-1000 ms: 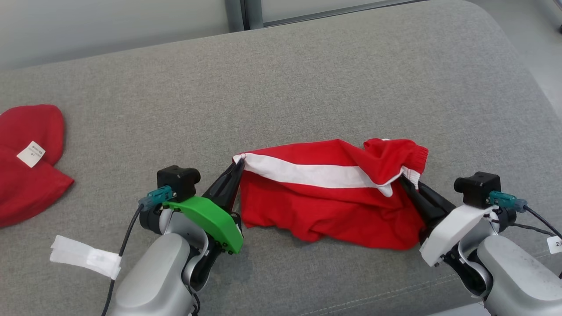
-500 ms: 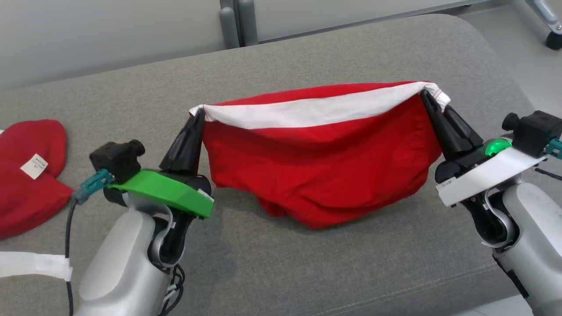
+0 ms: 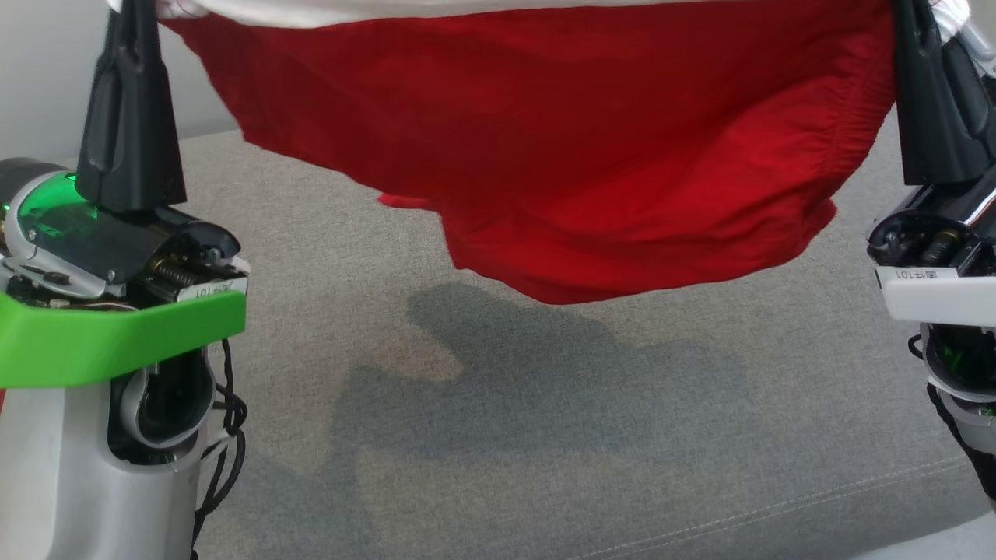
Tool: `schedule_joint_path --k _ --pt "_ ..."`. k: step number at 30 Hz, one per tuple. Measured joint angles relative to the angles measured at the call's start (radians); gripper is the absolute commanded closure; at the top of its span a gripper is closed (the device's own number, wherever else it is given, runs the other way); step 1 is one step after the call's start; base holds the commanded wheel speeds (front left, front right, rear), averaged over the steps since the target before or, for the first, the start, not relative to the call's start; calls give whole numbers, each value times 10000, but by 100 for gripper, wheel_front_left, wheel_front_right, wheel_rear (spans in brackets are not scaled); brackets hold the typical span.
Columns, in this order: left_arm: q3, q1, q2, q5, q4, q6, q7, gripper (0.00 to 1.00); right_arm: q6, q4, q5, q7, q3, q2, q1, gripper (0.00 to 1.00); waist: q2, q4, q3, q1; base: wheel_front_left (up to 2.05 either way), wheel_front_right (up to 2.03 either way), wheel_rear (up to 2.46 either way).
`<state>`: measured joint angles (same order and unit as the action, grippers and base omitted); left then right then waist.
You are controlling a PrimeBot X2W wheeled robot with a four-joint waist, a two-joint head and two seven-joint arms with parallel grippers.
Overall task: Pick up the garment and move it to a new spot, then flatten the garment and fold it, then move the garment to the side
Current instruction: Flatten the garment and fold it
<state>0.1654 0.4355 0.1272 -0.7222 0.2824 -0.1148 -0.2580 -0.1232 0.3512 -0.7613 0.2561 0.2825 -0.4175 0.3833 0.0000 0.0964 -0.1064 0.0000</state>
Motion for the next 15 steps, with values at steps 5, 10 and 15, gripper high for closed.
schedule_joint_path --k 5,10,15 --pt "92 -69 132 -163 155 376 96 100 -8 -662 -113 -393 984 -581 -61 100 0 -185 -99 0 0 0 0" --pt "81 -221 174 -520 -1252 840 926 100 -8 -2299 -439 -1774 2255 -382 541 100 1 -324 -422 0 0 0 0" --pt "-389 1582 69 -671 -2382 1216 1045 100 516 -3862 330 -1889 1243 439 3731 100 0 -556 -779 1 0 0 0"
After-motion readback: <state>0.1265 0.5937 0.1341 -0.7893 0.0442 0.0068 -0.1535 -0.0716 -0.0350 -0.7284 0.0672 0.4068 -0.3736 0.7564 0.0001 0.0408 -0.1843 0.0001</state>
